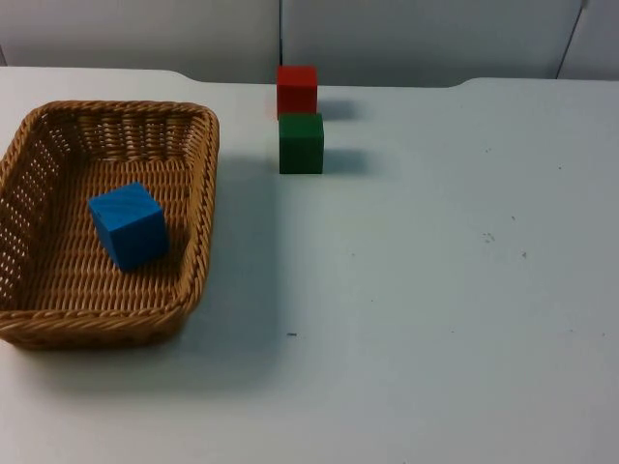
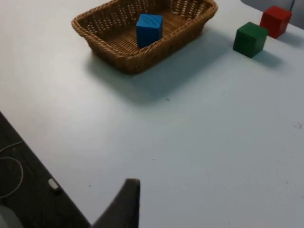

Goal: Pick up the basket with the left hand and place the blue cube into the basket with the right hand.

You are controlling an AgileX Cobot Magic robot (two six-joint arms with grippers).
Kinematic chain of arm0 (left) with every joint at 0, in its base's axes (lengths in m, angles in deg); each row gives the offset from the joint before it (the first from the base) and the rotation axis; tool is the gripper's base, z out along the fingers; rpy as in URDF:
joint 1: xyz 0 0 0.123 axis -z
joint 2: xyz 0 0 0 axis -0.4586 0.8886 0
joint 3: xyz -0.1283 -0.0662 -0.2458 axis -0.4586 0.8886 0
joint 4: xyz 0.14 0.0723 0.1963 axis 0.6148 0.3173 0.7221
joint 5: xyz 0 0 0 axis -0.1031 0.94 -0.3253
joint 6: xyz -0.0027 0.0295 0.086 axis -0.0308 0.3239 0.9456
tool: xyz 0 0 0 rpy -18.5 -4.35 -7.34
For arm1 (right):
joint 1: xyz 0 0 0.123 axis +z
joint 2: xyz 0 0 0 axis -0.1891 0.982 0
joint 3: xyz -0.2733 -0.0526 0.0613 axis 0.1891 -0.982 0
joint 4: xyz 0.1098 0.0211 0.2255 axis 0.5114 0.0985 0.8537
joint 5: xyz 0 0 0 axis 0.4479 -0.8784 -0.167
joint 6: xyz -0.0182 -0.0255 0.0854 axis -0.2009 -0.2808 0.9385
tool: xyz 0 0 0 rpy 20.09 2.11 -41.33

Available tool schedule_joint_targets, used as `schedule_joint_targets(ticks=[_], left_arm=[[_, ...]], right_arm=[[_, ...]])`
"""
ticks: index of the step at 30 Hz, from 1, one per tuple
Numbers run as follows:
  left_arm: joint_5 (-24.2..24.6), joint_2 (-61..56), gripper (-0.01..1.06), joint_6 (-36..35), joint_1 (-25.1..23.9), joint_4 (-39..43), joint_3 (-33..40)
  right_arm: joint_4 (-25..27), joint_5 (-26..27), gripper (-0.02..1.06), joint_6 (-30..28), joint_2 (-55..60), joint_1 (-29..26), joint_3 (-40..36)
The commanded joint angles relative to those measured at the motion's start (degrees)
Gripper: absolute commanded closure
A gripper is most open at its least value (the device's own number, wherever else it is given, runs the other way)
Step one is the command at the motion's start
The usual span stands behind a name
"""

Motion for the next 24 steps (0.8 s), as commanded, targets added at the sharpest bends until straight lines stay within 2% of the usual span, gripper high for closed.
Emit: schedule_joint_targets(ticks=[1,6,24], left_arm=[[-0.7,-0.3,0.00,-0.3,0.2,-0.5,0.1],[-0.7,-0.3,0.00,-0.3,0.2,-0.5,0.1],[-0.7,-0.3,0.00,-0.3,0.2,-0.5,0.1]], right_arm=[[1.6,0.3,0.00,-2.3,-0.2,0.2,-0.1],[0.7,2.3,0.00,-2.3,-0.2,0.2,-1.2],[0.7,2.3,0.00,-2.3,-0.2,0.2,-1.2]])
